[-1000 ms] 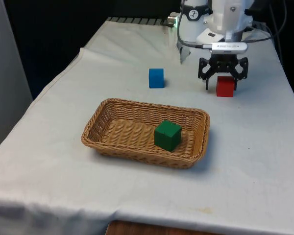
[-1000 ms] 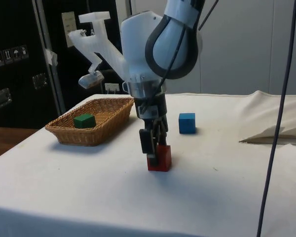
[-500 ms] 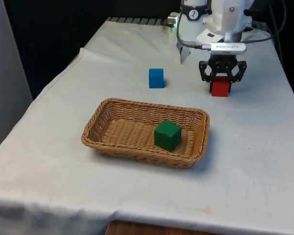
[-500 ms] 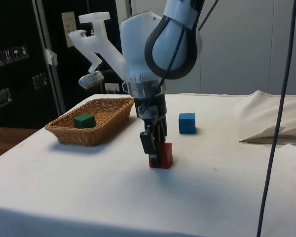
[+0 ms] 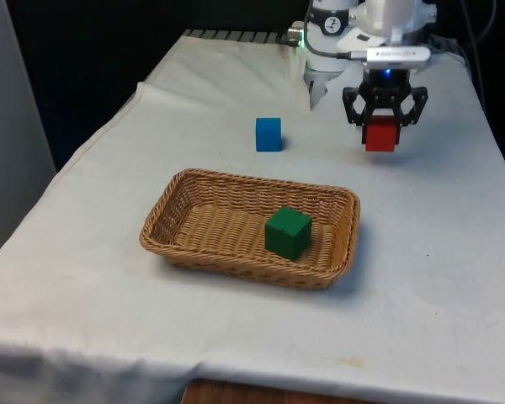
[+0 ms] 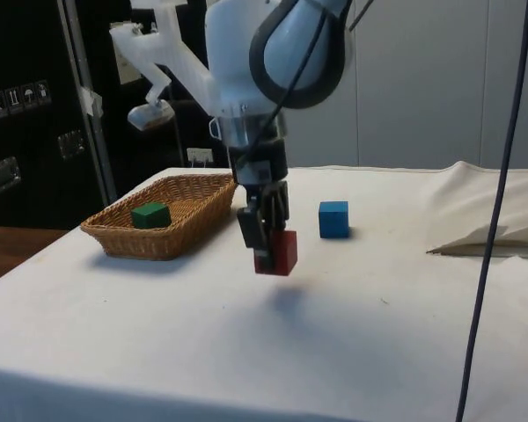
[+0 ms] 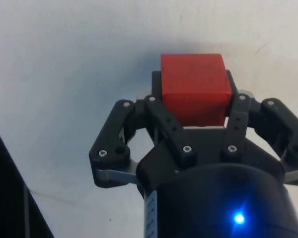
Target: Pick up exactly two blocks and place them into the basket.
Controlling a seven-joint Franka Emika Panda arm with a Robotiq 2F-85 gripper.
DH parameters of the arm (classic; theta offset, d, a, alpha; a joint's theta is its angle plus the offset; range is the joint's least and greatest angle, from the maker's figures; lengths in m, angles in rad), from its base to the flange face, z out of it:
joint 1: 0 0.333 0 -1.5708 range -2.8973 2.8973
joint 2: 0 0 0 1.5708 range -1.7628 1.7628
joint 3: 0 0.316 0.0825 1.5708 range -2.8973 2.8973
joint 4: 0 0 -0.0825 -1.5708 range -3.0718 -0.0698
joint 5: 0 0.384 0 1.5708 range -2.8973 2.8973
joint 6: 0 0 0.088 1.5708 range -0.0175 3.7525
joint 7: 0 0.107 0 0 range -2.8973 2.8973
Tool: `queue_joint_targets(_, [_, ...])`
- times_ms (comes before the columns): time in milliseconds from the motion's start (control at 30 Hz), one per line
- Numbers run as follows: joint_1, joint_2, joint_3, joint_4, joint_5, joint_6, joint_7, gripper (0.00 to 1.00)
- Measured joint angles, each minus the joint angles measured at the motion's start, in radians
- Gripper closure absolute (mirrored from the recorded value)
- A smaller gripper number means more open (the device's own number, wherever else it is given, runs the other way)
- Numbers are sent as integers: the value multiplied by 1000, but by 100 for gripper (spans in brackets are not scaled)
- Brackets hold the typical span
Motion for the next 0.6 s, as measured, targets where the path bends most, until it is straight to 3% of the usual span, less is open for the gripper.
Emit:
queue_joint_targets(233, [-2,-30,-6,1,0,-22,0,98])
queue_joint_targets(600, [-6,-130,-23,3,-11,-109,0,98])
